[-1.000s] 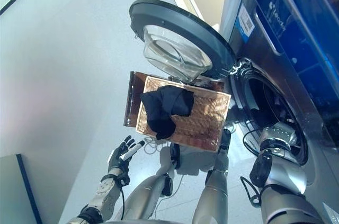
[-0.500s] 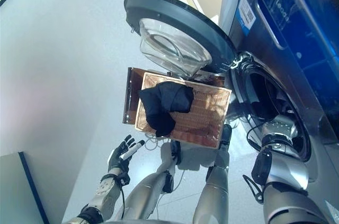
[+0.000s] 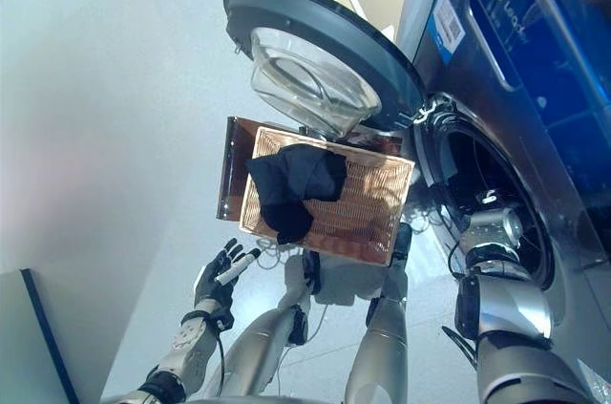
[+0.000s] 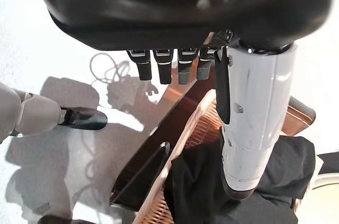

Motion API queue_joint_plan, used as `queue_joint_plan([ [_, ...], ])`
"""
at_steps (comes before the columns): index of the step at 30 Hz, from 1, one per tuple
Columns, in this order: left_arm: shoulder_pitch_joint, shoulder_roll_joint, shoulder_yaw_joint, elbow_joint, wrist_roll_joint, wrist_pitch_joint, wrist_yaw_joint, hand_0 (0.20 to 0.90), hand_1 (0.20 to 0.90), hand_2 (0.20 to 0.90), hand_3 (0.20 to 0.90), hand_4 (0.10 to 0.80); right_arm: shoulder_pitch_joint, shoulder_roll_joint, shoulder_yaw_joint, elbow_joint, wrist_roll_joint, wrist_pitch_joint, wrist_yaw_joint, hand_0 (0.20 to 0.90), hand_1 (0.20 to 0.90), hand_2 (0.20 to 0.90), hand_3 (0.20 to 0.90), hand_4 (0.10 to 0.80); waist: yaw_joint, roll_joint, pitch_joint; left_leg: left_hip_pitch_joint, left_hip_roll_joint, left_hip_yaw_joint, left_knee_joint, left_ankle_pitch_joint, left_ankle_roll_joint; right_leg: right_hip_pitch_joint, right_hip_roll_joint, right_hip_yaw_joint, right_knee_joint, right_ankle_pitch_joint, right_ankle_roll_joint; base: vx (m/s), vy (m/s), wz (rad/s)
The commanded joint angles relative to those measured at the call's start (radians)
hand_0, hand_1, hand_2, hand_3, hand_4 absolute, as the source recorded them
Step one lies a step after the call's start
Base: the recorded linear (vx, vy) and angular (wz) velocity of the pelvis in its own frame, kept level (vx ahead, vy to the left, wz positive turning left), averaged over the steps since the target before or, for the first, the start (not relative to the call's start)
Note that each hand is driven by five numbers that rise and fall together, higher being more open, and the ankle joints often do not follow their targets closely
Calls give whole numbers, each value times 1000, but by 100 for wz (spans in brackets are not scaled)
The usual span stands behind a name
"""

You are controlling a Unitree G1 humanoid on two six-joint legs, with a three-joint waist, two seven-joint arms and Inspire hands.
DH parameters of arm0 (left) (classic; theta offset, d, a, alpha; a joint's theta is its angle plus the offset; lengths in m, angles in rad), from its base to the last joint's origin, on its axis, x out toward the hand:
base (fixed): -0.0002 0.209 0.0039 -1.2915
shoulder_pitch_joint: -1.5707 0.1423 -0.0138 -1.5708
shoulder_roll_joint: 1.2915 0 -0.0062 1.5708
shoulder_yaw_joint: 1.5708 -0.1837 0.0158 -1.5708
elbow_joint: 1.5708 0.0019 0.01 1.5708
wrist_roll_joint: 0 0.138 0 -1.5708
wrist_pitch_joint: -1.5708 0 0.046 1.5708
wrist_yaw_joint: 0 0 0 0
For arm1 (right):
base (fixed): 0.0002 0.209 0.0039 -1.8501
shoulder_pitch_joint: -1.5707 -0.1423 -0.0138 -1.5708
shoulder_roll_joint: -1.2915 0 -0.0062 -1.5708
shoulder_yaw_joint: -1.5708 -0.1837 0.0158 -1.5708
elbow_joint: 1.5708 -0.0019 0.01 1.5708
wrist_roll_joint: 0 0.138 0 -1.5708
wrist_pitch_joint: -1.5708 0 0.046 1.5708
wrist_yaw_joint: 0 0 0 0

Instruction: Pick up the clothes and place them into the washing machine

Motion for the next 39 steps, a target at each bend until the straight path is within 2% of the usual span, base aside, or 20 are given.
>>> queue_joint_plan([
  [1,54,54,58,-33,13,-67,5,900,900,900,900,800,48,18,67,-46,-79,-40,12,900,900,900,900,800,13,-4,-42,-51,21,-20,2,11,-78,39,44,-22,50,-94,-21,0,0,0],
  [5,52,51,66,-28,19,-70,9,900,900,900,900,800,85,56,88,-61,-135,-32,0,900,900,900,900,800,8,-18,-46,-50,21,-22,8,13,-78,46,43,-26,50,-91,-21,-4,1,3],
  [10,58,60,91,-41,36,-81,19,900,900,900,900,800,157,108,163,-137,-304,-6,-27,900,900,900,900,800,3,-39,-49,-38,21,-29,22,5,-77,71,43,-34,54,-98,-20,-11,-11,7],
  [17,68,68,139,-21,67,-88,35,900,900,900,900,800,301,155,311,-406,-643,44,-64,900,900,900,900,800,-11,-73,-57,-20,23,-37,37,3,-75,103,44,-41,55,-100,-20,-2,-2,0],
  [22,67,63,162,-3,90,-96,46,900,900,900,900,800,359,122,420,-558,-973,101,-96,900,900,900,900,800,-15,-86,-68,-4,23,-44,32,9,-74,120,45,-49,54,-99,-17,-2,0,1],
  [30,46,53,152,23,131,-95,52,900,900,900,900,800,283,78,576,-522,-1385,203,-116,900,900,900,900,800,3,-91,-77,2,21,-60,42,7,-71,133,37,-60,64,-106,-17,-10,-5,6],
  [39,38,54,134,4,136,-85,61,900,900,900,900,800,172,104,705,-493,-1644,284,-135,900,900,900,900,800,18,-81,-57,-21,21,-58,38,23,-74,110,41,-57,60,-99,-21,-33,7,0],
])
